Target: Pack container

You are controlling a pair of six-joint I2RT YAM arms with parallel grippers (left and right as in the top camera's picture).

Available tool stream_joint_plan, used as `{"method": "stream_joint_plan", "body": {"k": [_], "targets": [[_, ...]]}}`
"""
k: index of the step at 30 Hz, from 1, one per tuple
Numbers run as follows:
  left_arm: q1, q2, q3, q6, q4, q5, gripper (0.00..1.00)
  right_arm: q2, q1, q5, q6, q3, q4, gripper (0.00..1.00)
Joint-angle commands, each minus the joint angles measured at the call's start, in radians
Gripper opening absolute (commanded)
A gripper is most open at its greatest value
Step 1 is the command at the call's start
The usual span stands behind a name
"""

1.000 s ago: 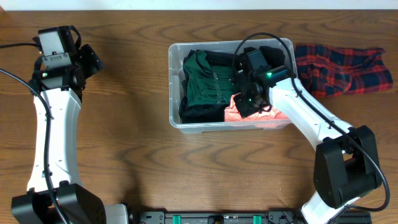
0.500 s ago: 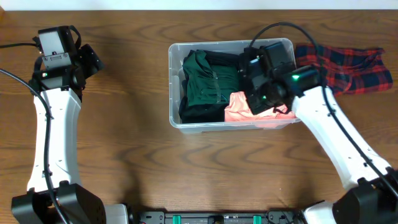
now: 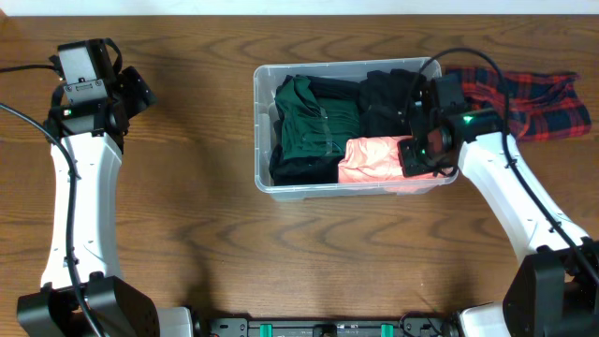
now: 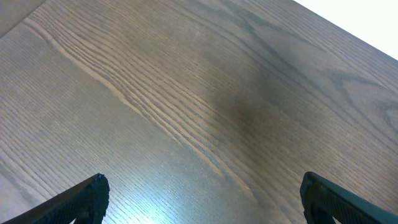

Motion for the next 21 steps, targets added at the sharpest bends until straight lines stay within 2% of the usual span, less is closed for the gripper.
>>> {"method": "stream_joint_plan", "body": {"k": [1,5,9,17,21], "targets": [[0.004,-0.005,0.003,0.002,-0.003,-0.011,0.98,0.013,-0.01,0.014,0.033,-0.075,0.04,0.03],[0.004,-0.005,0.003,0.002,-0.003,-0.011,0.98,0.013,-0.01,0.014,0.016,-0.141,0.103,0.04],[0.004,-0.005,0.003,0.002,-0.003,-0.011,0.98,0.01,-0.01,0.014,0.01,-0.121,0.122,0.04],[0.004,-0.005,0.003,0.002,-0.003,-0.011,0.98,0.01,-0.005,-0.018,0.01,0.118,0.016,0.04],[0.004,-0.005,0.003,0.002,-0.003,-0.011,0.98,0.01,0.013,-0.088,0.01,0.224,0.034,0.01]]}}
